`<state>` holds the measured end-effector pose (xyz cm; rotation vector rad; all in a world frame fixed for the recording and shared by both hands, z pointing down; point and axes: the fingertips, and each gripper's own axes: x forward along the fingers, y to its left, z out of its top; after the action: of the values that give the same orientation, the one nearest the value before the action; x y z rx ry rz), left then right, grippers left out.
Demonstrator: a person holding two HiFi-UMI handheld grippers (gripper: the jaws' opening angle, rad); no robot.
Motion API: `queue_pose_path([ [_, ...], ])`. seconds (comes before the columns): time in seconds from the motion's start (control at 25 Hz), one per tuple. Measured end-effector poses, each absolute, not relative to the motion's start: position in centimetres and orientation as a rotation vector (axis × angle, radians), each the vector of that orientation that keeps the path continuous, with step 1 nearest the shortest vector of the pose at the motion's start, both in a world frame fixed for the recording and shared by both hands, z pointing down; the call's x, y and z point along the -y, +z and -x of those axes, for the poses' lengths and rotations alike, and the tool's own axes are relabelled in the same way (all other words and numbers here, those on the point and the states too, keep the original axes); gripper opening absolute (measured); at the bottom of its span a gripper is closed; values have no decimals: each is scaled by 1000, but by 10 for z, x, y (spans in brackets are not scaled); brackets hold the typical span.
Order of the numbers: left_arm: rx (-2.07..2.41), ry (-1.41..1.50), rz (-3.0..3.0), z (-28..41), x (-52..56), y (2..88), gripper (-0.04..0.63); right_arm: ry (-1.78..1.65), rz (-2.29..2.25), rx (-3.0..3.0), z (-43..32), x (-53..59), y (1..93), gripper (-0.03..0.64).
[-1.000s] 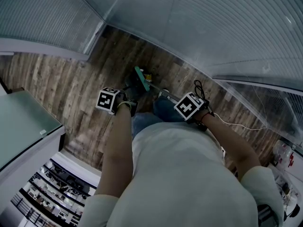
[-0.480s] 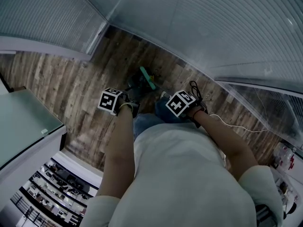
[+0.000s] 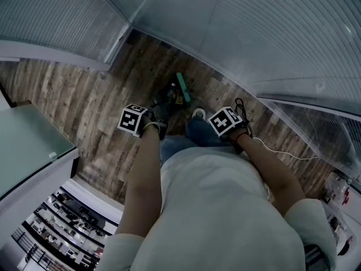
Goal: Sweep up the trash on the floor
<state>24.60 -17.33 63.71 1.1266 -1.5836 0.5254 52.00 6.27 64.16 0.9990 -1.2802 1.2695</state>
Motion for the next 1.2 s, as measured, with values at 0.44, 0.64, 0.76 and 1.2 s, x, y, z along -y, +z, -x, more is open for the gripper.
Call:
queue_pose_path([
  [0.44, 1569, 487, -1144, -250, 176, 638, 152, 1376, -1071, 1140, -550, -74, 664, 98],
  [0.64, 1561, 476, -1148, -246, 175, 638, 155, 1476, -1085, 1077, -552, -86, 672, 98],
  [0.76, 1559, 474, -1150, -245, 176, 637, 155, 1500, -1098, 1069, -554, -89, 674, 98],
  [1.2, 1551, 469, -1158, -245, 175, 638, 155, 1536, -1123, 1047, -563, -93, 683, 98],
])
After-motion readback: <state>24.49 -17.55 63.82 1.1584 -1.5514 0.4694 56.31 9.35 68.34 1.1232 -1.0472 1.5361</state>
